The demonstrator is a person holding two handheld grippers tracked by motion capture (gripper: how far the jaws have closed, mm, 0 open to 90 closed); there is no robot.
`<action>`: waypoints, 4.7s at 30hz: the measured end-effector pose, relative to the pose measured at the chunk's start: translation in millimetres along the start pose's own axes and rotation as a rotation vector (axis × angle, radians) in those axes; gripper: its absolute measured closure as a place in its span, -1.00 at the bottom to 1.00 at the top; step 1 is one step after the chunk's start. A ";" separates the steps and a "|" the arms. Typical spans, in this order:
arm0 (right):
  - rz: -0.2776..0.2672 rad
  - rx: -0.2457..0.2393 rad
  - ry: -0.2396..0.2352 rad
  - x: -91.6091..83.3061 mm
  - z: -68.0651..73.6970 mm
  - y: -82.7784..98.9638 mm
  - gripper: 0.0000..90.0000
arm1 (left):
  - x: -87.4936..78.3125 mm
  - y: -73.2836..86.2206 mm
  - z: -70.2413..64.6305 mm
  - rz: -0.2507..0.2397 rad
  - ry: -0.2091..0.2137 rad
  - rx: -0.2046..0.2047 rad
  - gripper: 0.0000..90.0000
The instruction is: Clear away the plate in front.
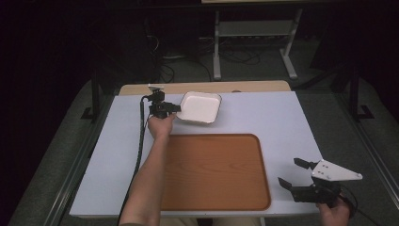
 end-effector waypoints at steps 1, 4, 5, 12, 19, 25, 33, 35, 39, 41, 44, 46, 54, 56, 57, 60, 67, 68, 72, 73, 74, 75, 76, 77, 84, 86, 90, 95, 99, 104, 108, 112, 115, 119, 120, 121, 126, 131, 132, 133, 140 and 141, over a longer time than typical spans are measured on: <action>0.000 0.000 0.000 0.0 0.0 0.0 -0.71 | 0.0 0.0 0.0 0.000 0.000 0.000 0.97; -0.001 -0.001 0.001 0.0 -0.1 -0.2 -0.71 | -8.9 -2.5 -5.8 -0.011 0.024 0.018 0.97; -0.002 0.000 0.001 -0.1 -0.1 -0.3 -0.71 | -11.0 -2.6 -7.1 -0.013 0.029 0.022 0.97; 0.001 -0.006 0.001 -0.2 0.7 -0.3 -0.71 | -24.2 -2.4 -14.0 -0.028 0.045 0.056 0.97; 0.004 -0.005 0.004 -0.1 0.5 -0.2 -0.71 | -34.8 -0.5 -12.7 -0.036 0.059 0.059 0.97; 0.004 -0.005 0.007 -0.2 0.5 -0.3 -0.71 | -42.5 2.8 -10.4 -0.040 0.061 0.064 0.97; 0.005 -0.005 0.007 -0.2 0.6 -0.1 -0.71 | -51.4 5.7 -11.0 -0.031 0.052 0.099 0.97; 0.005 -0.003 0.007 -0.3 0.6 0.0 -0.71 | -52.2 6.4 -11.7 -0.027 0.051 0.108 0.97; 0.003 -0.004 0.008 -0.8 0.5 -0.1 -0.71 | -56.0 9.2 -15.0 -0.018 0.059 0.125 0.97; 0.004 -0.006 0.007 -0.6 0.8 0.0 -0.71 | -59.4 10.9 -18.4 -0.020 0.071 0.136 0.97; 0.004 -0.005 0.008 -0.7 0.9 0.0 -0.71 | -62.6 14.2 -21.0 -0.016 0.078 0.145 0.97; 0.005 -0.005 0.007 -0.6 0.9 0.0 -0.71 | -65.3 16.1 -22.2 -0.016 0.081 0.151 0.97; 0.005 -0.006 0.007 -0.4 1.2 -0.1 -0.71 | -71.6 23.7 -21.4 0.005 0.093 0.165 0.97; 0.006 -0.006 0.007 -0.3 1.3 0.0 -0.71 | -73.4 25.8 -21.5 0.005 0.102 0.165 0.97; 0.006 -0.007 0.007 -0.3 1.3 -0.1 -0.71 | -73.4 25.8 -21.5 0.005 0.102 0.165 0.97; 0.007 -0.005 0.008 -0.2 1.3 0.0 -0.71 | -75.5 31.5 -22.2 0.014 0.115 0.171 0.97; 0.008 -0.006 0.009 0.0 1.4 0.0 -0.71 | -80.7 42.5 -19.0 0.020 0.126 0.174 0.97; 0.009 -0.006 0.009 0.1 1.4 0.1 -0.71 | -81.9 44.3 -18.7 0.013 0.122 0.175 0.97; 0.010 -0.007 0.009 0.3 1.5 0.1 -0.71 | -84.5 51.5 -17.3 0.007 0.126 0.170 0.97; 0.011 -0.008 0.009 0.3 1.5 0.1 -0.71 | -85.0 52.9 -16.9 0.005 0.126 0.169 0.97; 0.011 -0.009 0.010 0.3 1.6 0.1 -0.71 | -85.4 55.7 -16.8 0.004 0.128 0.166 0.97; 0.011 -0.008 0.010 0.4 1.7 0.0 -0.71 | -85.3 57.8 -16.7 0.006 0.129 0.169 0.97; 0.011 -0.007 0.010 0.3 1.7 -0.1 -0.71 | -85.2 59.2 -16.7 0.009 0.132 0.169 0.97; 0.010 -0.008 0.010 0.2 1.8 -0.1 -0.71 | -85.0 61.2 -16.5 0.013 0.134 0.166 0.97; 0.009 -0.007 0.009 -0.1 1.5 0.0 -0.71 | -84.0 74.6 -16.5 0.029 0.141 0.170 0.97; 0.008 -0.008 0.010 -0.2 1.6 0.0 -0.71 | -84.6 77.9 -17.1 0.029 0.142 0.173 0.97; 0.008 -0.008 0.010 -0.4 1.7 -0.1 -0.71 | -85.5 86.7 -16.1 0.043 0.136 0.182 0.97; 0.009 -0.009 0.010 -0.4 1.9 -0.2 -0.71 | -86.1 100.2 -13.3 0.069 0.128 0.184 0.97; 0.008 -0.009 0.008 -0.5 2.1 -0.2 -0.71 | -87.1 109.5 -11.5 0.089 0.128 0.180 0.97; 0.006 -0.010 0.007 -0.9 2.3 -0.4 -0.71 | -85.9 115.3 -10.2 0.106 0.117 0.184 0.97; 0.006 -0.010 0.006 -0.9 2.3 -0.3 -0.71 | -84.1 124.4 -14.8 0.126 0.109 0.214 0.97; 0.004 -0.009 0.006 -1.2 2.5 -0.5 -0.71 | -82.6 133.1 -17.2 0.147 0.091 0.252 0.97; 0.004 -0.011 0.005 -1.2 2.7 -0.5 -0.71 | -84.2 139.9 -17.0 0.150 0.082 0.261 0.97; 0.005 -0.012 0.005 -1.0 2.7 -0.5 -0.71 | -86.5 148.6 -16.9 0.157 0.059 0.276 0.97; 0.004 -0.012 0.005 -1.0 2.6 -0.6 -0.71 | -86.9 156.0 -16.8 0.169 0.021 0.283 0.96; 0.004 -0.012 0.005 -0.9 2.6 -0.6 -0.71 | -86.7 159.6 -16.5 0.174 -0.008 0.284 0.95; 0.005 -0.015 0.005 -1.1 3.1 -0.8 -0.71 | -86.1 172.4 -19.4 0.190 -0.080 0.305 0.76; 0.007 -0.015 0.006 -0.9 3.1 -0.7 -0.71 | -88.2 178.3 -24.9 0.187 -0.083 0.306 0.56; 0.007 -0.015 0.006 -0.9 3.1 -0.7 -0.71 | -88.2 178.3 -24.9 0.187 -0.083 0.306 0.51; 0.007 -0.015 0.005 -1.2 3.3 -0.7 -0.71 | -89.4 180.2 -25.2 0.182 -0.069 0.287 0.51; 0.005 -0.014 0.005 -1.6 3.0 -0.5 -0.71 | -94.0 189.0 -26.3 0.186 -0.046 0.260 0.35; 0.005 -0.015 0.005 -1.7 3.1 -0.4 -0.71 | -95.4 190.7 -27.0 0.185 -0.038 0.253 0.34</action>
Point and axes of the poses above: each handheld gripper's, and its own axes: x roughly forward along the jaws, y roughly out of its underside, z roughly to its left, the point moved 8 cm from there along x, roughly forward along the jaws, and after that the axes turned 10 degrees about y, right-handed, at the moved point
